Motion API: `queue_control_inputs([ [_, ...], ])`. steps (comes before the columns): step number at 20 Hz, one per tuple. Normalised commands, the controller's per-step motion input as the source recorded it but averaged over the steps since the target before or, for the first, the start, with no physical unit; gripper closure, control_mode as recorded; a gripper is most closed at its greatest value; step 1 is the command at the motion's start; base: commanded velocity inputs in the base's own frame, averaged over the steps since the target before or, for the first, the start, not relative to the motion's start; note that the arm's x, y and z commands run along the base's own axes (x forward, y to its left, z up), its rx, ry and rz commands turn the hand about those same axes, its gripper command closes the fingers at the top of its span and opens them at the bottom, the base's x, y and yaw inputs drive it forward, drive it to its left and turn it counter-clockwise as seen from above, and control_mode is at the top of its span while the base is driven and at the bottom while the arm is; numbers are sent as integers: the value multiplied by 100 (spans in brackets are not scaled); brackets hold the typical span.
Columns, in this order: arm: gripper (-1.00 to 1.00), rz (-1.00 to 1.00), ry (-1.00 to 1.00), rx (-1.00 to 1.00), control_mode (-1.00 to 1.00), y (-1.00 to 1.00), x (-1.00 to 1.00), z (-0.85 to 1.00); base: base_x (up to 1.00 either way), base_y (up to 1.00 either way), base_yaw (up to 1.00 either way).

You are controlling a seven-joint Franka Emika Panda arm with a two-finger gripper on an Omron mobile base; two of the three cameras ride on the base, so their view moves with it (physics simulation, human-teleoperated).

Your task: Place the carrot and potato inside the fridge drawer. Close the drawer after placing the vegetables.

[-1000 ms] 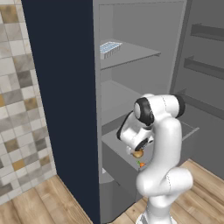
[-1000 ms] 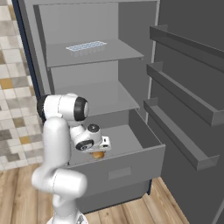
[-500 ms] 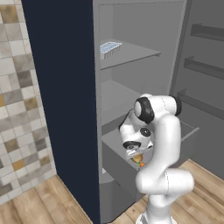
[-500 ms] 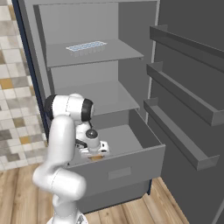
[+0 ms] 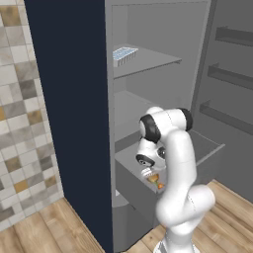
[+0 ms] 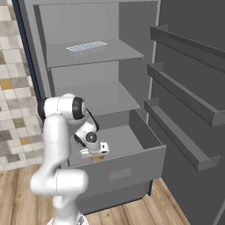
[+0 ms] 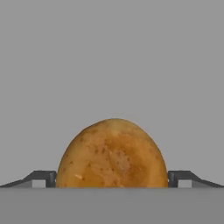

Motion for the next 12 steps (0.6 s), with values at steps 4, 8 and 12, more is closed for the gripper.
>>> queue_control_inputs([
  [4, -100, 6, -27, 2, -100, 13, 74, 0, 0, 0, 0],
  [8, -100, 3, -8, 0, -100, 4, 14, -4, 0, 0, 0],
  [12, -100, 0, 6, 0, -100, -5, -56, -28, 0, 0, 0],
])
